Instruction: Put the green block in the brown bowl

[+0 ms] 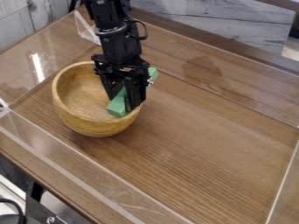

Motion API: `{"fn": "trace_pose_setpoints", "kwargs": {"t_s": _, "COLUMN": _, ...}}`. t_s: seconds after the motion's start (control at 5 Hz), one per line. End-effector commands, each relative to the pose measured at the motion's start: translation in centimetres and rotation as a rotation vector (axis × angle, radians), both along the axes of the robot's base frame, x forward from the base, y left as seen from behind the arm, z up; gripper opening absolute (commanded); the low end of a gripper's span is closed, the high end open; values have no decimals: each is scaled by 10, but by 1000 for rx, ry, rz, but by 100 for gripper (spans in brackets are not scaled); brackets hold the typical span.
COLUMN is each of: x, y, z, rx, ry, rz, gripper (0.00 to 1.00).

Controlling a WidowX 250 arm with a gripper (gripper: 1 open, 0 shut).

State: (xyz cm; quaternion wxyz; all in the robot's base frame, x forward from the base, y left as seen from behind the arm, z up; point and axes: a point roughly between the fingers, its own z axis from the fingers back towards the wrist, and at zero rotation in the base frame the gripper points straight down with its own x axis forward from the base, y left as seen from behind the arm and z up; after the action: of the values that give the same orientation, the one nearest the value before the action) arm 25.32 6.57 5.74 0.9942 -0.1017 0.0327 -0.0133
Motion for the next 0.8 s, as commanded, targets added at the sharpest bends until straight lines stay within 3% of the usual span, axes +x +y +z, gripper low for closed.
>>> {"fn": "trace_pose_setpoints", "kwargs": {"t_s": 0.0, "x": 8, "y": 8, "z": 7, "rx": 18, "ry": -35, "rz": 14, "gripper": 0}}
{"fn": "trace_pose_setpoints", "kwargs": {"t_s": 0.6, "x": 12, "y": 4, "z": 8, "rx": 7, "ry": -15, "rz": 9, "gripper": 0}}
